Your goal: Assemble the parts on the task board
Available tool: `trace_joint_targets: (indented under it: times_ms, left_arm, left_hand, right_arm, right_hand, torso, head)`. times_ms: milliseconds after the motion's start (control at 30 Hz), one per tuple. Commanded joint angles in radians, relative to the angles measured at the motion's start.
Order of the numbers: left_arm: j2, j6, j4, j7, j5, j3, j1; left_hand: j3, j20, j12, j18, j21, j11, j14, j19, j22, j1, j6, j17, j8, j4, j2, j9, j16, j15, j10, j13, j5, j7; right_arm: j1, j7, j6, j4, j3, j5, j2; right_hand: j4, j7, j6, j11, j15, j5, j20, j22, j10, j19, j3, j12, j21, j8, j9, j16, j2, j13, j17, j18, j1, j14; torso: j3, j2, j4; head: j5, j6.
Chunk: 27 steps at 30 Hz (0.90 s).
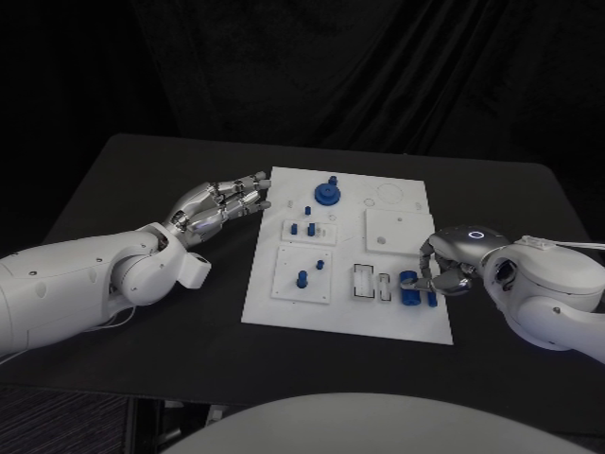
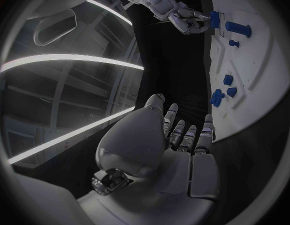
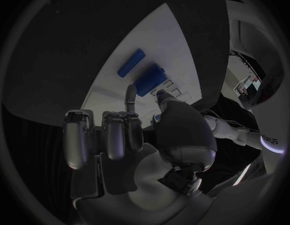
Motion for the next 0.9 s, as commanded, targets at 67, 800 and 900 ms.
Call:
trace_joint_targets:
  times_ms: [67, 800, 900]
  left_arm:
    - [0.002, 0.019, 0.0, 0.007, 0.002, 0.001, -0.003]
    - [0.002, 0.027, -0.003, 0.002, 0.002, 0.001, -0.009]
    - [0.003, 0.028, -0.005, 0.002, 0.002, 0.001, -0.01]
  left_hand:
    - [0.009, -0.001, 0.001, -0.015, -0.003, 0.004, -0.005, -0.003, -0.002, 0.007, -0.006, -0.001, 0.002, 0.0, 0.003, -0.001, -0.001, 0.002, -0.001, 0.001, 0.005, 0.004]
    - [0.014, -0.001, 0.002, -0.016, -0.003, 0.006, -0.005, -0.003, -0.002, 0.01, -0.003, -0.001, 0.003, -0.005, 0.004, 0.0, 0.0, 0.003, -0.001, 0.001, 0.006, 0.006]
    - [0.014, -0.001, 0.002, -0.016, -0.003, 0.006, -0.005, -0.003, -0.002, 0.01, -0.003, -0.001, 0.003, -0.005, 0.004, 0.0, 0.0, 0.003, -0.001, 0.001, 0.006, 0.006]
  right_arm:
    - [-0.01, -0.015, -0.015, -0.006, 0.0, -0.012, 0.004]
    - [-0.058, 0.05, -0.064, -0.068, 0.0, -0.008, 0.047]
    - [-0.058, 0.066, -0.08, -0.073, 0.0, 0.01, 0.049]
  right_hand:
    - [0.002, -0.001, -0.006, -0.007, -0.007, -0.005, -0.008, 0.254, 0.108, 0.092, -0.001, 0.002, 0.004, 0.004, 0.003, 0.003, 0.003, 0.263, 0.263, -0.016, -0.018, 0.105]
    - [-0.019, 0.01, 0.014, 0.003, 0.0, 0.181, -0.001, 0.248, 0.108, 0.082, 0.053, 0.002, -0.011, -0.095, -0.029, 0.002, 0.046, 0.263, 0.261, -0.012, 0.086, 0.105]
    - [-0.039, 0.009, 0.017, 0.002, -0.001, 0.234, -0.001, 0.248, 0.108, 0.081, 0.069, 0.002, -0.012, -0.106, -0.033, 0.002, 0.049, 0.263, 0.26, -0.011, 0.13, 0.105]
  torso:
    - [0.0, -0.001, 0.0007]
    - [-0.002, -0.002, 0.0013]
    - [-0.0014, -0.002, 0.0017]
  head:
    - [0.0, 0.0]
    - [0.004, 0.0]
    - [0.003, 0.0]
